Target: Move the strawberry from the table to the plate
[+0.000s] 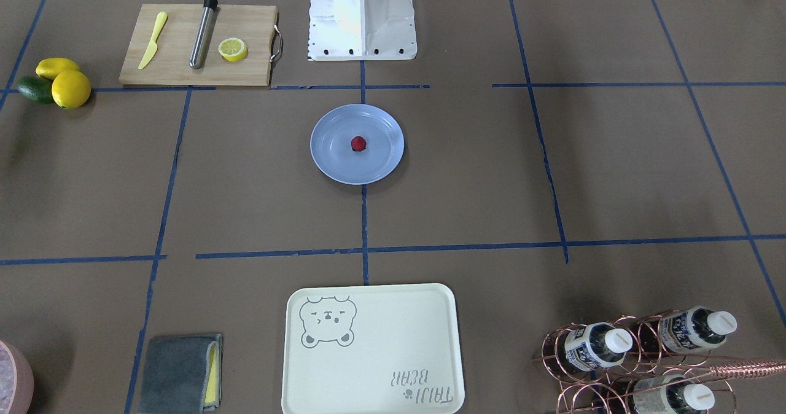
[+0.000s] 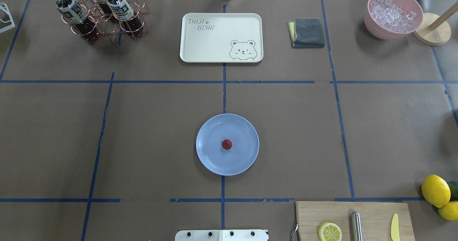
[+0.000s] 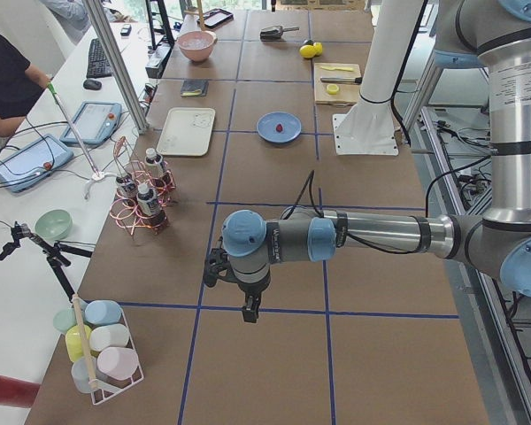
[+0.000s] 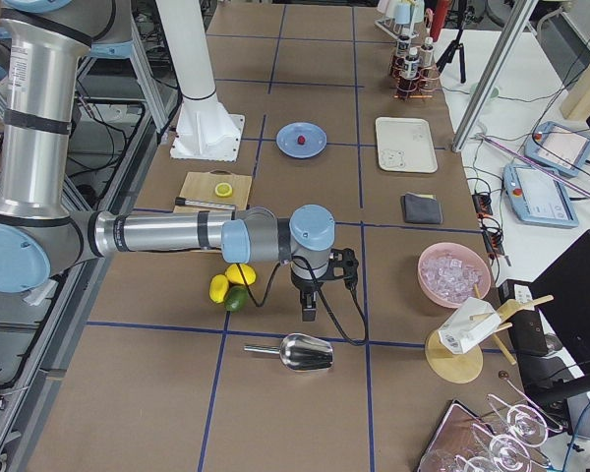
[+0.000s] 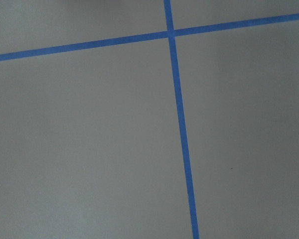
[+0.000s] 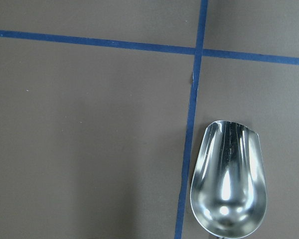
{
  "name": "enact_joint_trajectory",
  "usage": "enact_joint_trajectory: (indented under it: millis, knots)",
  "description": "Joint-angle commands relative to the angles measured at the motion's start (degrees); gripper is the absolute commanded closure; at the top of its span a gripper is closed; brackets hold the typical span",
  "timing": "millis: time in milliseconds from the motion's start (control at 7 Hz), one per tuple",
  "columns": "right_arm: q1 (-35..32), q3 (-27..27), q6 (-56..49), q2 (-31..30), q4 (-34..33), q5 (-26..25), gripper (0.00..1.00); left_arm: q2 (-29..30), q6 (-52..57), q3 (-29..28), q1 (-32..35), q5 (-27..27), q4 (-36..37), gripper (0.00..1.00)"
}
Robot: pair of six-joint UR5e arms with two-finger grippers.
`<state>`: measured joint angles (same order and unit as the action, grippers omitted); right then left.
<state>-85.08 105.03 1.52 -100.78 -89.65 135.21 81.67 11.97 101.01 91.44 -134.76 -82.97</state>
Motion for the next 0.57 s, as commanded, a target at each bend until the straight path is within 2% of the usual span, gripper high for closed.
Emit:
enact_joint_trajectory:
  millis: [0, 429]
  knots:
    - [0.1, 0.0, 0.1, 0.0, 0.0, 0.0, 0.00, 0.5, -0.2, -0.6, 0.0, 0.2, 0.0, 0.00]
    - [0.6, 0.0, 0.0, 0.0, 0.0, -0.1, 0.00, 1.3, -0.2, -1.0, 0.0, 0.4, 0.2, 0.00]
